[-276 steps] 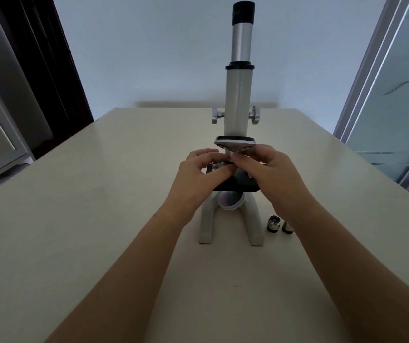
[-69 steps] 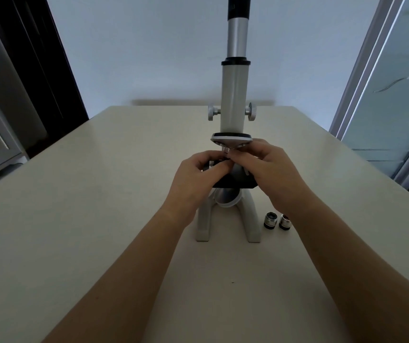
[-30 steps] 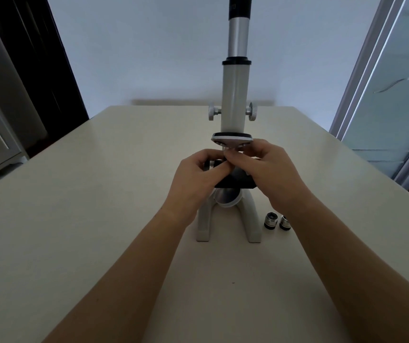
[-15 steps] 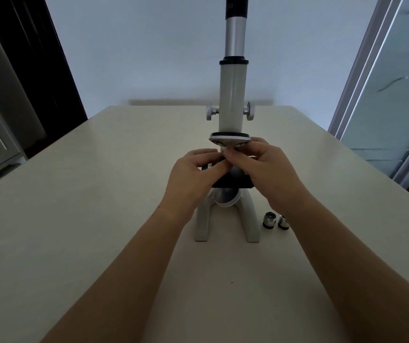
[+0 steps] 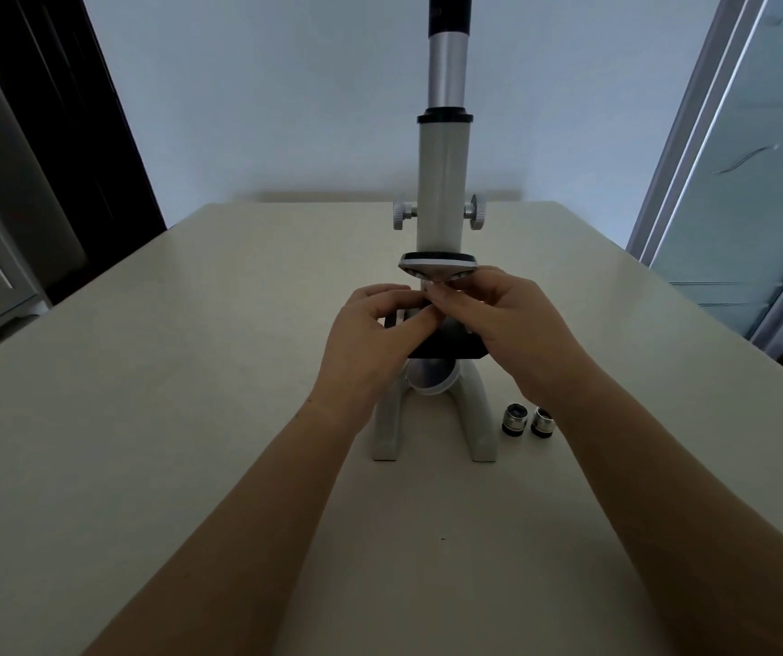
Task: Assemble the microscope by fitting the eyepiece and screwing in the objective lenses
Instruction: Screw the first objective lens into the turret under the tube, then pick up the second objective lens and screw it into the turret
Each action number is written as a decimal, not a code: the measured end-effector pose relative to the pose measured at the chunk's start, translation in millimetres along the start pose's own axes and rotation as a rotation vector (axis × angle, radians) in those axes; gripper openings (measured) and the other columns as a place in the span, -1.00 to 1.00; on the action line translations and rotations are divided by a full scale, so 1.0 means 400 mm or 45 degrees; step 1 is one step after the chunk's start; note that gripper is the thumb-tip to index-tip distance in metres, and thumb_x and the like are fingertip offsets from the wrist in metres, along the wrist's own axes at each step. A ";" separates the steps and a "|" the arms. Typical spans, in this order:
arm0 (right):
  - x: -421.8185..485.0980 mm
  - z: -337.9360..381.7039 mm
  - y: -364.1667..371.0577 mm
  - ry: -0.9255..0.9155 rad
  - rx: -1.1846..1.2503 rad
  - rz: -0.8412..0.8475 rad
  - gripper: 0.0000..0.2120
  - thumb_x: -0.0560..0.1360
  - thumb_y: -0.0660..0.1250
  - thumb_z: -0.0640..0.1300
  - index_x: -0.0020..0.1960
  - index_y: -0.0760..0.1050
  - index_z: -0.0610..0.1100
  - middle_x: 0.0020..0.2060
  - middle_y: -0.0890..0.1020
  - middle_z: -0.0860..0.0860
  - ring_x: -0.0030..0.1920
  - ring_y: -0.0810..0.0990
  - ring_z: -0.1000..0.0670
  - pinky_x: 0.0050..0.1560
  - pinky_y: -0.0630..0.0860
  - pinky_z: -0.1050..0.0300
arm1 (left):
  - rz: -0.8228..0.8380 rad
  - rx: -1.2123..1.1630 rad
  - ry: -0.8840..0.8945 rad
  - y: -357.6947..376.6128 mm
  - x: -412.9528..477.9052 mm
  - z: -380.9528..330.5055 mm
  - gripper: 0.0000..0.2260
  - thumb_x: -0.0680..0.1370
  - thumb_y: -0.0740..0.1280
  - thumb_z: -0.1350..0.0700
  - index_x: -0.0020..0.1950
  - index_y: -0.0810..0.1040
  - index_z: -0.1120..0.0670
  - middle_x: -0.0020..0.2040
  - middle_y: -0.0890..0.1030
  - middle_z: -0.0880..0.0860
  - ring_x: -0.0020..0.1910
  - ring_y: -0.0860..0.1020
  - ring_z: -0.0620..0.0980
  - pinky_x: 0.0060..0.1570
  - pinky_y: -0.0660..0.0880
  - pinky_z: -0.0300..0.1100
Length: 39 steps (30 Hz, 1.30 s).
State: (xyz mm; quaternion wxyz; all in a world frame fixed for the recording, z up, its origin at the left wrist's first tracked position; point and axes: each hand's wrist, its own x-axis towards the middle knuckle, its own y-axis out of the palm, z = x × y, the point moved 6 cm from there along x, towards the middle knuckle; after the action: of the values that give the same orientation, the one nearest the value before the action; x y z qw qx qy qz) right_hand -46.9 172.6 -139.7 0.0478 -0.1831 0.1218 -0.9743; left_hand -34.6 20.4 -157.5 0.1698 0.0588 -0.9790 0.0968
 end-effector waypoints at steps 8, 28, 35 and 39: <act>0.003 -0.006 -0.116 0.080 -0.021 -0.079 -0.69 0.47 0.17 -0.30 -0.10 0.63 -0.01 -0.05 0.71 0.03 -0.01 0.61 0.03 0.11 0.52 0.02 | 0.060 -0.192 -0.104 -0.001 -0.011 0.012 -0.76 0.50 0.32 -0.02 0.14 0.65 -0.07 0.12 0.65 0.01 0.08 0.60 -0.10 0.05 0.44 -0.23; -0.056 -0.105 -0.085 0.432 -1.351 0.719 -0.74 0.36 0.52 0.14 -0.12 0.53 0.03 -0.19 0.57 0.11 -0.23 0.51 0.13 -0.30 0.42 0.23 | -0.081 -0.247 0.020 -0.012 -0.022 0.014 -0.67 0.48 0.23 -0.03 0.20 0.60 -0.03 0.20 0.58 0.09 0.12 0.55 -0.06 -0.12 0.42 -0.48; -0.021 -0.037 -0.141 0.274 -0.674 0.133 -0.78 0.38 0.55 0.00 -0.11 0.55 -0.05 -0.21 0.70 0.03 -0.24 0.60 0.03 -0.28 0.40 0.17 | -0.154 -0.145 0.082 -0.019 -0.024 0.018 -0.69 0.49 0.24 -0.02 0.21 0.55 -0.10 0.21 0.57 0.01 0.20 0.54 -0.01 0.13 0.49 -0.15; -0.017 0.018 -0.170 0.090 -0.048 -0.209 -0.90 0.48 0.45 -0.13 -0.01 0.59 -0.05 -0.22 0.73 0.03 -0.36 0.55 0.10 -0.30 0.40 0.20 | -0.210 -0.068 0.170 -0.027 -0.030 0.005 -0.68 0.50 0.27 0.05 0.26 0.50 -0.05 0.18 0.56 -0.06 0.17 0.53 -0.03 0.23 0.49 0.08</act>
State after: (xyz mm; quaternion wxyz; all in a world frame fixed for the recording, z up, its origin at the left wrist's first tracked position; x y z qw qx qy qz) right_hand -41.3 237.7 -118.2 -0.0398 -0.1587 0.1264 -0.9784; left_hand -22.5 10.5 -161.7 0.2435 0.1281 -0.9595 0.0599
